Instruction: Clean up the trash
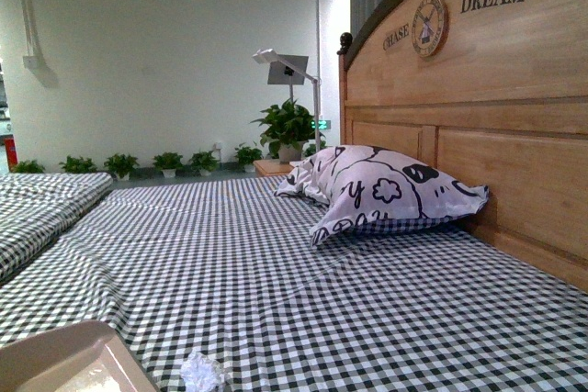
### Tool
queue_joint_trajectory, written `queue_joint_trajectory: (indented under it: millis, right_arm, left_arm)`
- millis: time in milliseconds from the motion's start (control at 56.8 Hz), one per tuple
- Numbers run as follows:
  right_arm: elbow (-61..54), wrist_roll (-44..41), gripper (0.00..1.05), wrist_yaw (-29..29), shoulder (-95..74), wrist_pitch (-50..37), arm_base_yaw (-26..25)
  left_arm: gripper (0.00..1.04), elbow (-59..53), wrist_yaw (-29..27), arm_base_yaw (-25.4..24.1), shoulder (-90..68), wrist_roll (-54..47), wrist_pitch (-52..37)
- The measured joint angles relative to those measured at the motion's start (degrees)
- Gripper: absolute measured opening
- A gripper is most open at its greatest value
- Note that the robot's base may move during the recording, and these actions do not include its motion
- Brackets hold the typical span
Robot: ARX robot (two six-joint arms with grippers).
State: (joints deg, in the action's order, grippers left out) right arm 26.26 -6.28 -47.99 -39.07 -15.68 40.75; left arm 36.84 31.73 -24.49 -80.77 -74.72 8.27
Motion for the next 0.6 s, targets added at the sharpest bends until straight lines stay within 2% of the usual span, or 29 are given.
queue_joint_trajectory:
  millis: [545,581,598]
  right_arm:
    - [0.0,0.0,0.19,0.0,0.0,0.0,0.0]
    - [0.4,1.3,0.19,1.2,-0.2,1.6,-0.2]
    - [1.7,3.1,0.19,3.2,-1.0,5.6,-0.7]
  left_arm:
    - [0.27,1.2,-0.3,-0.3,-2.1,-0.9,4.0]
    - [0.27,1.2,-0.3,-0.3,-2.1,-0.9,4.0]
    - [0.27,1.2,-0.3,-0.3,-2.1,-0.9,4.0]
